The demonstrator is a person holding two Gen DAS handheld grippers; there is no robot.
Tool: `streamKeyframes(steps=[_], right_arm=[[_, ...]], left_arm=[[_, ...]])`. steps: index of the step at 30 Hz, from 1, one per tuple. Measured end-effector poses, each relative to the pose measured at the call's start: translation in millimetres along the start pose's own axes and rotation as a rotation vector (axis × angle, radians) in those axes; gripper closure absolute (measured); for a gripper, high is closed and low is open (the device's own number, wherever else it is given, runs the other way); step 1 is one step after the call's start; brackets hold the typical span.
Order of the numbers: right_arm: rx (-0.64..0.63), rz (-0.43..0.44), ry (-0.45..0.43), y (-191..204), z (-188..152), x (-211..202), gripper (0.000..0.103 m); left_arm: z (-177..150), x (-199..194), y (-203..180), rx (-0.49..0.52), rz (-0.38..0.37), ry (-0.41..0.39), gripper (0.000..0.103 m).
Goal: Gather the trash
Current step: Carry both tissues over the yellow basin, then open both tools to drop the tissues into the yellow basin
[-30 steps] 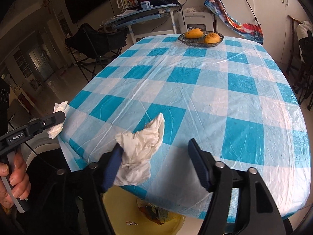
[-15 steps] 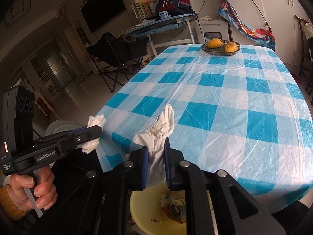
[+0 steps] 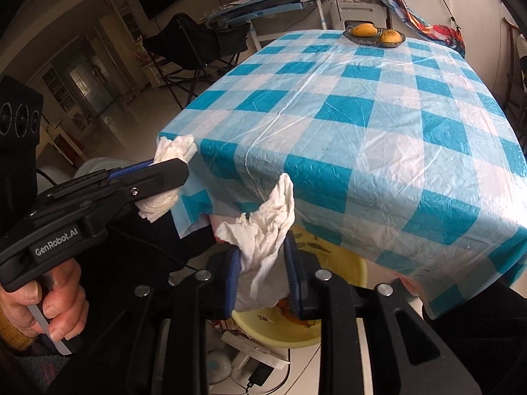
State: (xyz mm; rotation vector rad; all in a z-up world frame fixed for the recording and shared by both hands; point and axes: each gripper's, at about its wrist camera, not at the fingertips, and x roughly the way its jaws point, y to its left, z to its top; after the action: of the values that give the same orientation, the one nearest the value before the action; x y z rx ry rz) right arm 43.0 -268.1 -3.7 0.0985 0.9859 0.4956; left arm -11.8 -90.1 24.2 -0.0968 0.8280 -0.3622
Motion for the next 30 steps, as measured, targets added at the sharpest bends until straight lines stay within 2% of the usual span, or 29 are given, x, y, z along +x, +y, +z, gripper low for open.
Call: streamKeyframes(steps=[1, 3, 8, 11, 12, 14, 15, 16, 17, 18, 20, 22, 24, 30], right_arm=[[0.004, -0.008, -0.002, -1, -2, -1, 0.068], [0.016, -0.023, -0.011, -3, -3, -4, 0.057], [0.049, -0.033, -0.036, -10, -4, -11, 0.047], [0.053, -0.055, -0.083, -10, -4, -20, 0.043], [0.052, -0.075, -0.107, -9, -3, -24, 0.039], [0.042, -0.142, -0.182, -6, -2, -38, 0.033], [0.033, -0.193, -0.233, -4, -2, -47, 0.026], [0.024, -0.258, -0.29, 0, -3, -56, 0.021], [0.016, -0.329, -0.346, 3, -4, -64, 0.009], [0.006, -0.39, -0.398, 6, -6, -71, 0.007], [0.0, -0.483, -0.446, 8, -10, -75, 0.007], [0.008, -0.484, -0.432, 6, -10, -72, 0.007], [0.015, -0.477, -0.42, 1, -6, -69, 0.007], [-0.009, -0.481, -0.395, 4, -5, -61, 0.007]], left_arm=[[-2, 1, -1, 0.001, 0.001, 0.005, 0.086], [-5, 3, -3, 0.005, 0.001, 0.016, 0.086], [-12, 7, -9, 0.024, 0.008, 0.038, 0.086], [-15, 11, -12, 0.032, 0.017, 0.062, 0.086], [-17, 12, -13, 0.036, 0.023, 0.071, 0.083], [-18, 13, -14, 0.04, 0.044, 0.071, 0.075], [-19, 11, -16, 0.043, 0.055, 0.061, 0.069], [-19, 8, -17, 0.046, 0.066, 0.046, 0.063], [-18, 5, -18, 0.051, 0.079, 0.028, 0.06], [-17, 0, -19, 0.057, 0.092, 0.009, 0.054], [-14, -8, -21, 0.067, 0.12, -0.036, 0.045], [-11, -18, -23, 0.074, 0.148, -0.085, 0.033], [-10, -25, -23, 0.08, 0.172, -0.125, 0.027], [-8, -38, -22, 0.085, 0.205, -0.178, 0.022]])
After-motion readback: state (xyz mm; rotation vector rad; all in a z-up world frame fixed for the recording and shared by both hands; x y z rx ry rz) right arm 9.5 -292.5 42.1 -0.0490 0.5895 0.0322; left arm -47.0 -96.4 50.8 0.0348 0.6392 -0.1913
